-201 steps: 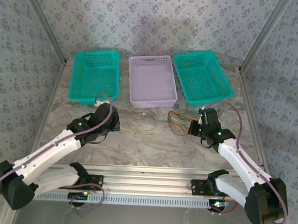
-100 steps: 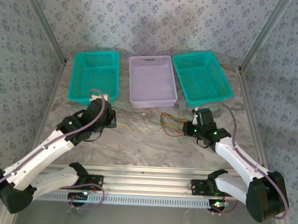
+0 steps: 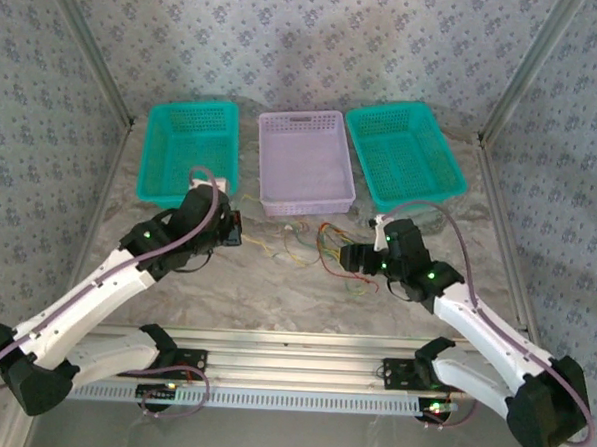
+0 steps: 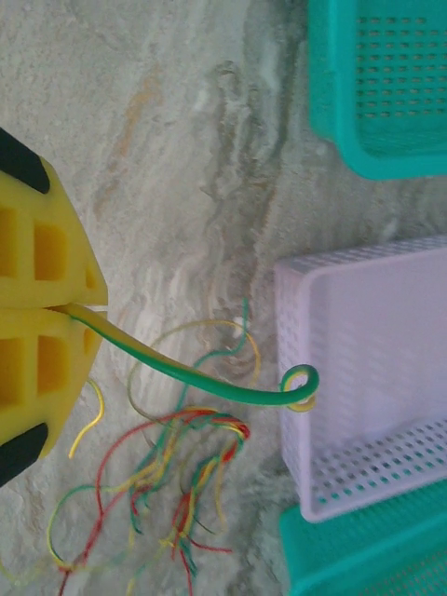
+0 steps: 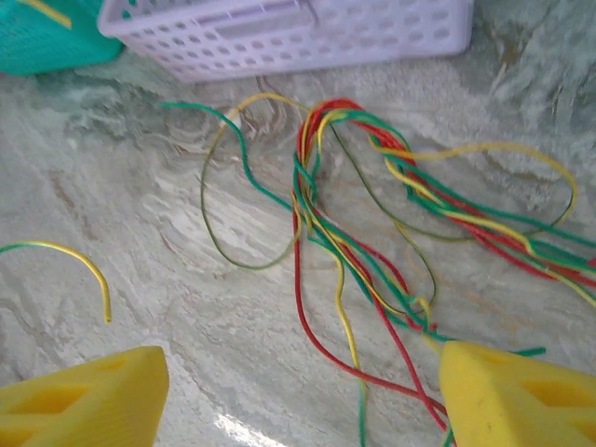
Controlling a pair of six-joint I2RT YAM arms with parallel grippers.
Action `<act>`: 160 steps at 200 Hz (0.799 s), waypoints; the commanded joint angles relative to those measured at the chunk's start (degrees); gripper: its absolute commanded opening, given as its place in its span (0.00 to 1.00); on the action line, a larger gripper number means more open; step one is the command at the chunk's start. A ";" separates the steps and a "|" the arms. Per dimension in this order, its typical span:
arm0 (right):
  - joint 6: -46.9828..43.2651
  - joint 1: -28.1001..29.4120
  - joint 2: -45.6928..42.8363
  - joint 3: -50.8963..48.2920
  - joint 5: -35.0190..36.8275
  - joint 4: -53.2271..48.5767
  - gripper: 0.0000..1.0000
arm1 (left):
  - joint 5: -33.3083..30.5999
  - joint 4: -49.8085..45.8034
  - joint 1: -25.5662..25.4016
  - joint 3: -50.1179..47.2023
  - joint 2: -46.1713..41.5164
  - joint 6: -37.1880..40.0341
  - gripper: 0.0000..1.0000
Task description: Untangle the cables
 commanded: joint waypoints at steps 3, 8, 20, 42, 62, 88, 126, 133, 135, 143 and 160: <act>-0.20 0.47 -4.03 0.73 3.83 0.04 0.83 | -4.11 -3.72 0.23 4.80 -0.91 3.64 0.00; 0.04 0.39 -4.89 0.39 4.52 0.43 0.84 | -4.80 -4.09 0.24 5.24 -1.14 3.97 0.00; 0.17 0.39 -6.68 -0.32 5.78 1.22 0.87 | -6.06 -4.54 0.28 6.18 -1.46 5.06 0.00; 0.44 0.31 -9.15 -0.88 7.98 2.17 0.93 | -8.36 -5.94 0.24 8.82 -0.60 7.19 0.00; 0.29 0.30 -10.27 -0.24 8.58 2.26 0.96 | -10.93 -6.24 0.24 11.12 0.35 9.56 0.00; 0.38 0.30 -10.95 1.03 10.19 1.13 1.00 | -14.61 -5.75 0.68 14.11 1.80 13.50 0.00; 0.39 0.28 -10.39 5.67 14.83 -5.45 1.00 | -17.44 -3.69 2.65 16.92 4.60 18.86 0.00; 0.45 0.27 -10.33 6.64 16.03 -6.88 1.00 | -17.59 -3.51 3.47 17.20 5.10 19.58 0.00; 0.49 0.23 -10.34 6.95 16.23 -7.33 1.00 | -17.61 -3.50 3.87 17.29 5.23 19.76 0.00; 0.12 0.30 -10.36 8.18 17.08 -9.18 1.00 | -17.47 -3.31 5.25 17.51 5.68 20.30 0.00; -1.86 0.29 -10.64 11.12 17.64 -13.13 1.00 | -16.42 -2.27 9.19 17.22 5.92 21.18 0.00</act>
